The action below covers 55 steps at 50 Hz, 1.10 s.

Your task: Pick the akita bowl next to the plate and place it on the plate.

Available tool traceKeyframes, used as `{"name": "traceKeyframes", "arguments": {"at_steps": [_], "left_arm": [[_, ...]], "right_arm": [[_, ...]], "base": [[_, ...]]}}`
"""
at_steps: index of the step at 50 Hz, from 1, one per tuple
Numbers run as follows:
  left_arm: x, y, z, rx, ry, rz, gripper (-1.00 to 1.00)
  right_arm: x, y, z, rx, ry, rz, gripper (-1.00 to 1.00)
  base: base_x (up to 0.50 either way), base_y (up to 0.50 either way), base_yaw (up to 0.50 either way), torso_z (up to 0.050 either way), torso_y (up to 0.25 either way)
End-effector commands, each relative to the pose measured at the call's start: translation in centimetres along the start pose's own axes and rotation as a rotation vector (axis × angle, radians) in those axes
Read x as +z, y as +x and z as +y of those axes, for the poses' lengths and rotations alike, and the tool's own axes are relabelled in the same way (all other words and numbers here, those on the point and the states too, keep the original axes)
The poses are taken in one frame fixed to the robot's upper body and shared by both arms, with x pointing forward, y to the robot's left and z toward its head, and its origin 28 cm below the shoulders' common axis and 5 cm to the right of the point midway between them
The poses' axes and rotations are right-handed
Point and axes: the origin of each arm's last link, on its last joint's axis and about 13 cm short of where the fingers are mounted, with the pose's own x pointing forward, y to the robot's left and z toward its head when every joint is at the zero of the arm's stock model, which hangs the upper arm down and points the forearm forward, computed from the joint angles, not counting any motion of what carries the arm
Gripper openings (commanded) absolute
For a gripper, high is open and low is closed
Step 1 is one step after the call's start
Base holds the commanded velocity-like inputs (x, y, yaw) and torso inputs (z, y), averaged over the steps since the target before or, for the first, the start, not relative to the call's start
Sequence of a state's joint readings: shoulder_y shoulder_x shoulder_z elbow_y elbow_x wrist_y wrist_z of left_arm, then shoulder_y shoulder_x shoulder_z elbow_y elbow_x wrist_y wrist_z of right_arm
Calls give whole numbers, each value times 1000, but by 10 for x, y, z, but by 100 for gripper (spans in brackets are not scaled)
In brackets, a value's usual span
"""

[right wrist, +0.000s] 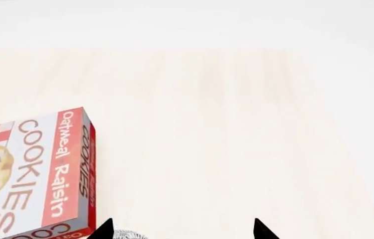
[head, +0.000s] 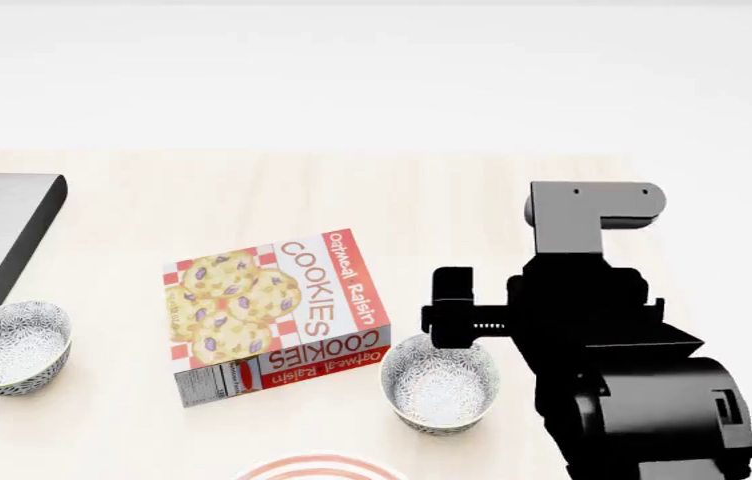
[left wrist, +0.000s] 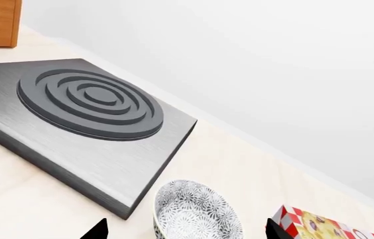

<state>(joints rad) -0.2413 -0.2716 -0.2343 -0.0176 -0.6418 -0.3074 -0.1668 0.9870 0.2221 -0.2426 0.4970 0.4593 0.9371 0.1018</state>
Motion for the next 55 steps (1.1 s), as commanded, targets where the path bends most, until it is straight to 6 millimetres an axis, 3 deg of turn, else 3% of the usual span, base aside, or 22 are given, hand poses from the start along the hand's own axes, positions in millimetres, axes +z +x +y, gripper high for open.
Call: {"name": "traceKeyframes", "arguments": {"at_steps": [1, 11, 21, 55], "left_arm": [[0, 0, 0, 2, 0, 0, 100], [0, 0, 0, 3, -1, 0, 100], [-1, 1, 1, 4, -2, 1, 100], [-1, 1, 1, 8, -7, 0, 100]], "right_arm": [[3, 11, -1, 12, 30, 111, 100], [10, 7, -1, 33, 62, 201, 100], [16, 15, 1, 49, 72, 249, 100], [-24, 33, 1, 49, 128, 338, 100]], "base": [[0, 0, 0, 0, 0], [0, 0, 0, 0, 0], [0, 0, 0, 0, 0], [0, 0, 0, 0, 0]]}}
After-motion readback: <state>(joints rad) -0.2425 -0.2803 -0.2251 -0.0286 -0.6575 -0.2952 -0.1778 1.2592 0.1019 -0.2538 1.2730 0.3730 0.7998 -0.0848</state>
